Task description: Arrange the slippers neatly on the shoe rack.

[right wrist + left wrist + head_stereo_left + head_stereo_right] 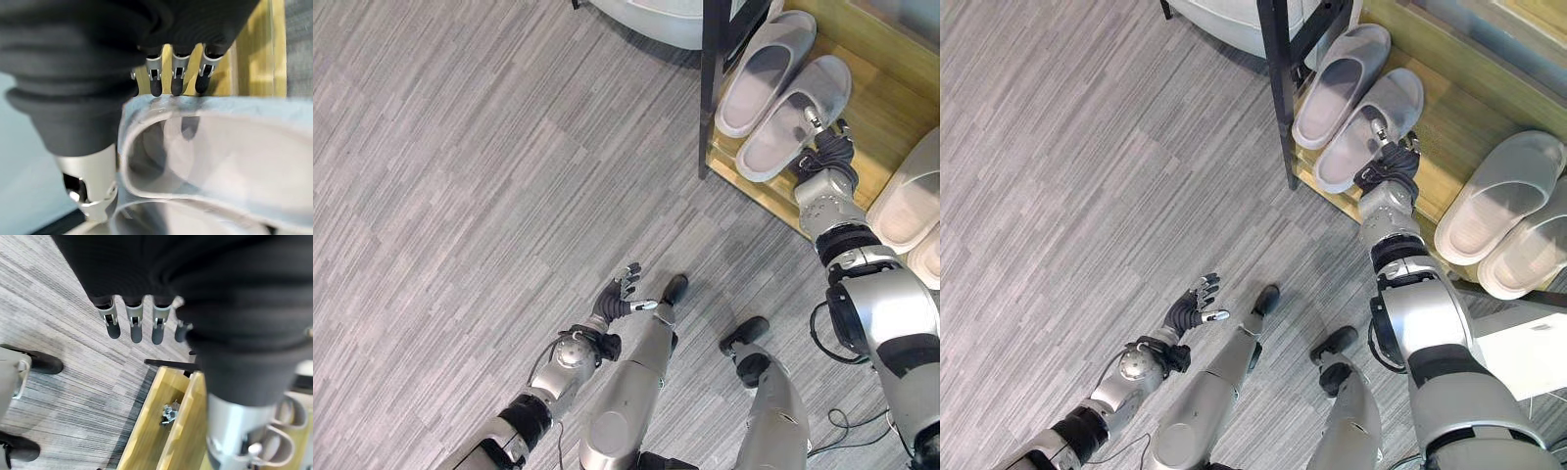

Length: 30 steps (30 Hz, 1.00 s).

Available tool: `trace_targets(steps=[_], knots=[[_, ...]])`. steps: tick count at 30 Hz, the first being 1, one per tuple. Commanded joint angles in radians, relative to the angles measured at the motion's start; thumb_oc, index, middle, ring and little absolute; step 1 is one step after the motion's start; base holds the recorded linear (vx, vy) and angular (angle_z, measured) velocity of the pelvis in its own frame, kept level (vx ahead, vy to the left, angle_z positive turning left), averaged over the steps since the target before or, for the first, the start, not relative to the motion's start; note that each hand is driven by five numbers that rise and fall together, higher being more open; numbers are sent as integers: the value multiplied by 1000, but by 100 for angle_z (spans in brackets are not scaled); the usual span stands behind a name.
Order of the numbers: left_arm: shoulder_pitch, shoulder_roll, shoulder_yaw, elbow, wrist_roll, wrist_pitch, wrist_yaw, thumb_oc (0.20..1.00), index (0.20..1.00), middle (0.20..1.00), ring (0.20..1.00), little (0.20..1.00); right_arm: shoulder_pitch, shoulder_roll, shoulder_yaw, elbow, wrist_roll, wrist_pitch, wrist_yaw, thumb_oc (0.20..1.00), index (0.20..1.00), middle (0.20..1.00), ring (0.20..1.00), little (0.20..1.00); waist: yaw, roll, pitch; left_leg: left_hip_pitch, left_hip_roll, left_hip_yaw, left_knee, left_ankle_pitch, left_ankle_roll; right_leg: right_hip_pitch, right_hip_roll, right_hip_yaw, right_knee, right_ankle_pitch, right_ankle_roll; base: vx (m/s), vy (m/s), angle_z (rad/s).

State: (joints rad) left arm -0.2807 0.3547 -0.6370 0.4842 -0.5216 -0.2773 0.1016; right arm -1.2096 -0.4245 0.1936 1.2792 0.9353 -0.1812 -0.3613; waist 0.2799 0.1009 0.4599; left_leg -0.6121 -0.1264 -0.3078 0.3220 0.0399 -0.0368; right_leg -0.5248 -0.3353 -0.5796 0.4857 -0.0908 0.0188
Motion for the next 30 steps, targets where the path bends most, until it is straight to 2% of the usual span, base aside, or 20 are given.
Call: trace_targets(steps=[1, 7, 10, 14, 21, 22, 23, 30], knots=[[-19, 37, -28, -28, 22, -28, 9, 1000, 1000, 1000, 1000, 1000, -46, -22, 20, -13, -51, 13, 8, 1000, 1000, 1000, 1000, 1000, 26, -29, 44, 63, -22, 44, 17, -207, 44, 175, 15, 38, -35, -165, 90, 11, -16, 8], [-11, 63, -38, -51, 27, -29, -3, 1000, 1000, 1000, 1000, 1000, -85, -49, -12, 26, 24, 9, 18, 1000, 1000, 1000, 1000, 1000, 60, -14, 50, 51, -32, 30, 12, -202, 44, 169, 10, 19, -29, -167, 94, 21, -6, 11], [4, 75, -29, -60, 20, -34, -10, 1000, 1000, 1000, 1000, 1000, -106, -128, -44, -3, 102, -29, 10, 1000, 1000, 1000, 1000, 1000, 80, 1, 53, 39, -40, 20, 8, -198, 46, 162, 4, 7, -26, -169, 99, 39, 14, 5], [17, 76, -32, -61, 18, -35, -16, 1000, 1000, 1000, 1000, 1000, -109, -175, -48, -27, 120, -47, 9, 1000, 1000, 1000, 1000, 1000, 83, 6, 50, 31, -43, 17, 6, -196, 47, 156, 3, 6, -26, -170, 101, 35, 23, 7], [29, 72, -34, -55, 13, -28, -25, 1000, 1000, 1000, 1000, 1000, -124, -263, -62, -33, 162, -61, 11, 1000, 1000, 1000, 1000, 1000, 82, 8, 49, 23, -45, 18, 5, -195, 46, 148, 2, 6, -30, -170, 103, 16, 7, 4], [-51, 17, -15, 34, -4, -13, 6, 1000, 1000, 1000, 1000, 1000, -131, -231, -62, -58, 171, -66, 8, 1000, 1000, 1000, 1000, 1000, 62, -4, 48, 25, -39, 24, 7, -197, 44, 145, 6, 16, -30, -170, 103, 12, 53, 5], [-110, -21, -43, 75, -6, -31, 33, 1000, 1000, 1000, 1000, 1000, -162, -198, -59, -68, 183, -78, -2, 1000, 1000, 1000, 1000, 1000, 47, -8, 50, 19, -41, 25, 9, -198, 45, 136, 3, 20, -30, -168, 102, 10, 47, 2], [-58, -19, -40, 123, -12, -25, 4, 1000, 1000, 1000, 1000, 1000, -171, -274, -74, -68, 216, -112, 3, 1000, 1000, 1000, 1000, 1000, 42, -10, 40, 19, -41, 26, 3, -196, 41, 135, 1, 20, -31, -162, 107, 1, -2, -1]])
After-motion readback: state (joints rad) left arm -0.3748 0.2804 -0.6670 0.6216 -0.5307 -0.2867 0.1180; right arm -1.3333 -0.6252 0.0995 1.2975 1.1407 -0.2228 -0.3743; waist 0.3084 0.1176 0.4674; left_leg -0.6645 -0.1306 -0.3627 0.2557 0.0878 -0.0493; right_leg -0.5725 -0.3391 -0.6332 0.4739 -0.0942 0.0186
